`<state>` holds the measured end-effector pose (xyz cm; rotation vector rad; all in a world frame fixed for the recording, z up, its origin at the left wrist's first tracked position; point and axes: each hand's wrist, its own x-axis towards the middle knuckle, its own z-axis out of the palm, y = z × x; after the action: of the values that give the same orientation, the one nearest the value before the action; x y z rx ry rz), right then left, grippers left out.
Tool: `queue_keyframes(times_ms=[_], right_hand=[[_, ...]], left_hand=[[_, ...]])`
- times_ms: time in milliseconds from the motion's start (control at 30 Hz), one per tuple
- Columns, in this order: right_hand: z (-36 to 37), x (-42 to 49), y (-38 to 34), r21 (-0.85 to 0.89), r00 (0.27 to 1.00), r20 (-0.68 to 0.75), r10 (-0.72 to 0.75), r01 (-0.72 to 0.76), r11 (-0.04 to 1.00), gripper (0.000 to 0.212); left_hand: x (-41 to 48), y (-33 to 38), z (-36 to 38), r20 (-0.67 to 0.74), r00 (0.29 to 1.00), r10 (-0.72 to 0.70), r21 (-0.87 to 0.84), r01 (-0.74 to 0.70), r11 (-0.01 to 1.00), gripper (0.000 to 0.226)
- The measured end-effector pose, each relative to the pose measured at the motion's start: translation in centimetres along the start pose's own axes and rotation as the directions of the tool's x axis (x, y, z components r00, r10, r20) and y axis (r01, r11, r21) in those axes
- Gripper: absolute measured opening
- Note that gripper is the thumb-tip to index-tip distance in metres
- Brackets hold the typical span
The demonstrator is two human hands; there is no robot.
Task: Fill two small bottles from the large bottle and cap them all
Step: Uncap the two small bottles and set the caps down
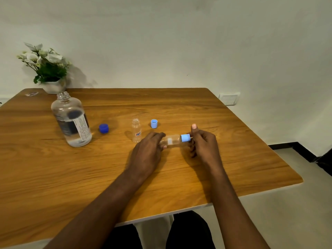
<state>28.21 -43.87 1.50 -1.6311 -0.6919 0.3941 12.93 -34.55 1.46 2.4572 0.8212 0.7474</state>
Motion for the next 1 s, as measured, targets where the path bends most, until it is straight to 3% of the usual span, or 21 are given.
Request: queue_keyframes(times_ms=[100,233,333,433,533,633,900,1000], right_hand=[[-0.2,0.1,0.2,-0.028,0.999,0.033,-0.009,0.010,1.000,0.041],[-0.4,0.5,0.1,0.109,0.992,0.125,-0.003,-0.011,0.994,0.010],[-0.5,0.7,0.2,0.109,0.985,0.171,-0.010,-0.009,0.994,0.023],[-0.7,0.4,0.0,0.167,0.993,0.121,0.018,-0.039,0.985,0.009],[-0.6,0.3,0.0,0.056,0.996,0.048,0.073,-0.075,0.996,0.035],[-0.4,0.2,-0.1,-0.052,0.996,0.064,0.068,-0.065,0.997,0.044],[-0.9,0.1,-0.5,0.084,0.981,0.184,0.067,-0.084,0.993,0.009],[-1.2,-0.1,-0.7,0.108,0.968,0.237,0.087,-0.115,0.987,0.021]], left_hand=[[0.0,0.0,-0.1,0.009,1.000,0.005,0.002,-0.005,1.000,0.038],[0.1,-0.2,-0.1,0.000,1.000,-0.011,0.004,0.011,1.000,0.038],[0.1,-0.4,-0.2,-0.006,1.000,-0.023,-0.009,0.023,1.000,0.038],[0.1,-0.4,-0.1,-0.012,1.000,-0.022,-0.009,0.022,1.000,0.038],[0.1,-0.3,-0.2,-0.012,1.000,-0.022,-0.013,0.022,1.000,0.038],[0.1,-0.2,-0.3,-0.009,1.000,-0.019,-0.024,0.019,1.000,0.039],[0.0,-0.3,-0.3,-0.016,1.000,-0.018,-0.028,0.018,0.999,0.039],[-0.1,-0.3,-0.4,-0.015,1.000,-0.010,-0.025,0.009,1.000,0.040]])
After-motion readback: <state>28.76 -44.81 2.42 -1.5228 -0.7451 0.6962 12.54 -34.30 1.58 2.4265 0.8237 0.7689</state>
